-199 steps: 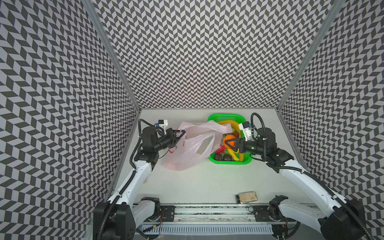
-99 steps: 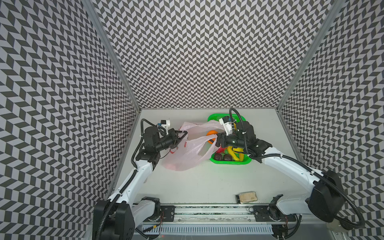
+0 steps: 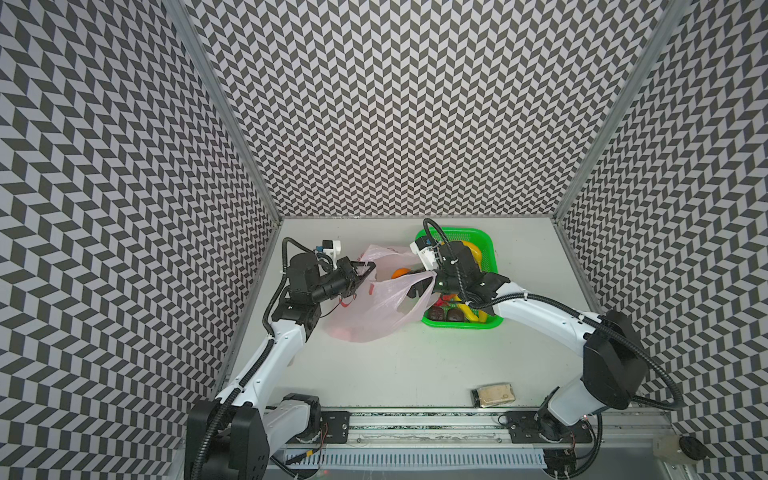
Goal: Place the fake fruits into the plastic bag and tie a complex knot
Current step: 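Lower the orange into the pink bag and open the right gripper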
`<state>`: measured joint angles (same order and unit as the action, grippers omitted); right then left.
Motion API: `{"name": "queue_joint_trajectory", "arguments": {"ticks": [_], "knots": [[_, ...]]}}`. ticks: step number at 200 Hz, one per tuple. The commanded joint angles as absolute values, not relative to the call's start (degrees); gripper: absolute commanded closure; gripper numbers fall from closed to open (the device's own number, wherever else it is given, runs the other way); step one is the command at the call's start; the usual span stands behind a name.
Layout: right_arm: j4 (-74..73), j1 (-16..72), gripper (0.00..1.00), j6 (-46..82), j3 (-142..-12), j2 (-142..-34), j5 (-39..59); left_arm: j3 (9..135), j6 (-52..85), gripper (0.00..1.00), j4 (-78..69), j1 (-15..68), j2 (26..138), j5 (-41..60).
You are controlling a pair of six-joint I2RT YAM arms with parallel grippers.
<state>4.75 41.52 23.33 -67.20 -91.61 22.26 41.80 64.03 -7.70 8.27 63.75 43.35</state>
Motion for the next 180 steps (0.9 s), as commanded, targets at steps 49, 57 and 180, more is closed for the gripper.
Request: {"name": "queue_joint_trajectory", "arguments": {"ticks": [49,57,180], "knots": [[4.48,41.84,0.17,21.58,-68.22,-89.58,19.44,43.13,64.34,1.00,-9.36,8.53,63.21,43.77],[4.55,41.86,0.18,21.57,-67.97,-89.28,19.17,43.15,64.34,1.00,-9.38,8.53,63.18,43.77],[6.99,41.66,0.31,20.09,-59.44,-83.49,18.57,43.33,64.40,1.00,-9.14,8.53,63.28,43.68]]}}
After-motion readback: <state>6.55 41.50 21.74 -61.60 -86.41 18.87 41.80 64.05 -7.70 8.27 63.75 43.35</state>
